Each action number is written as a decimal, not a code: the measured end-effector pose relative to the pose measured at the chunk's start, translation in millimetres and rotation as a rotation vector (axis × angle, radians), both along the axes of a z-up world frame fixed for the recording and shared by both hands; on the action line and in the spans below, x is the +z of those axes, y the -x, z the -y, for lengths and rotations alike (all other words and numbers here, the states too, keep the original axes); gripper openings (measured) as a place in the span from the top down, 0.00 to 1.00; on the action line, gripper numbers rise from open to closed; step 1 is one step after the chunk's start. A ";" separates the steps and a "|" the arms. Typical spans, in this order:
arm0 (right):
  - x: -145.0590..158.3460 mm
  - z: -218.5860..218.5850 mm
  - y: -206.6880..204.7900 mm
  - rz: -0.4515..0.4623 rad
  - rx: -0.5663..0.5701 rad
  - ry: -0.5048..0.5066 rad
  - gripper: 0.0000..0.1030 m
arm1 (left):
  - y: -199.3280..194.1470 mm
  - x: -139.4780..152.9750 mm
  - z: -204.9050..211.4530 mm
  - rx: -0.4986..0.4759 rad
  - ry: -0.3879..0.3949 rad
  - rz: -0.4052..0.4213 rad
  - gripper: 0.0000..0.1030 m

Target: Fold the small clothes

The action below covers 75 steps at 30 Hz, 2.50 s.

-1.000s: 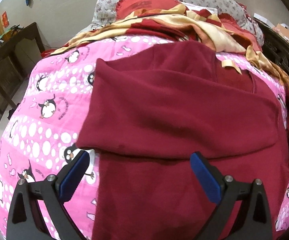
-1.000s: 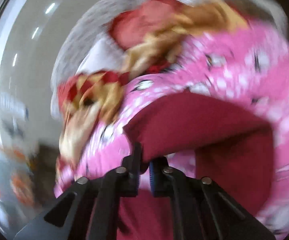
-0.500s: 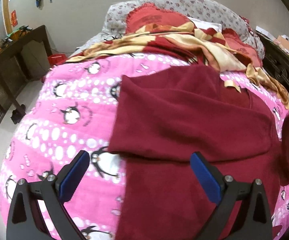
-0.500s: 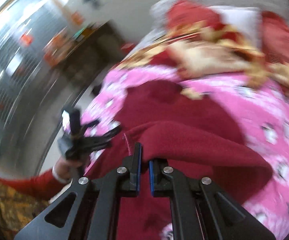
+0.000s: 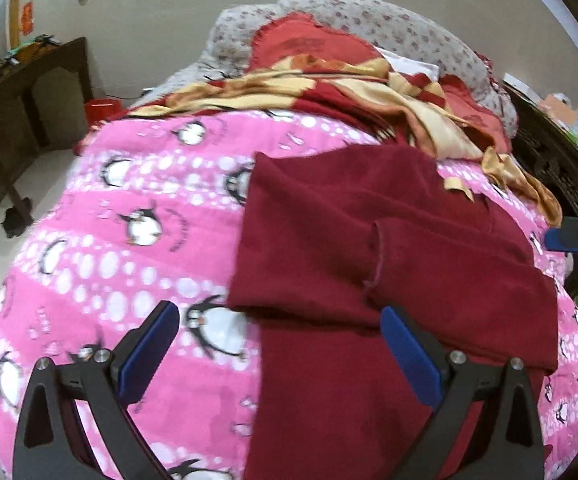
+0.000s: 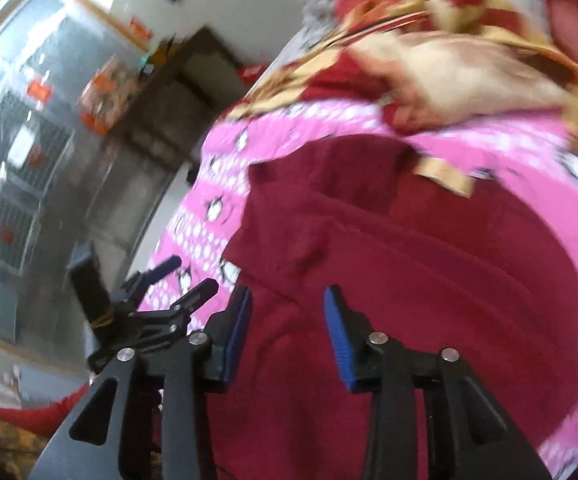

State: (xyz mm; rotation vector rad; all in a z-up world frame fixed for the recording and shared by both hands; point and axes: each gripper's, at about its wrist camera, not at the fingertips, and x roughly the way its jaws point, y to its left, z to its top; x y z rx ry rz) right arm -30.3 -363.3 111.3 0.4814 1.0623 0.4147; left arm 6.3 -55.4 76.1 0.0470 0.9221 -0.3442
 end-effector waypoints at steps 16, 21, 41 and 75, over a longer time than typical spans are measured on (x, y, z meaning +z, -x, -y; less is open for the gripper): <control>-75.7 134.0 155.6 -0.098 -0.562 -0.020 0.51 | -25.3 -22.4 117.4 -0.244 -0.089 -0.038 0.87; -73.8 142.3 155.4 -0.065 -0.614 0.024 0.50 | -34.0 19.1 86.3 -0.216 0.066 -0.022 0.87; -105.0 143.3 87.3 -0.015 -0.665 0.030 0.74 | -36.1 -13.7 30.4 -0.083 -0.002 -0.074 0.87; -82.2 64.6 133.3 -0.017 -0.488 0.353 0.71 | -4.8 -34.1 28.2 -0.075 -0.155 -0.021 0.37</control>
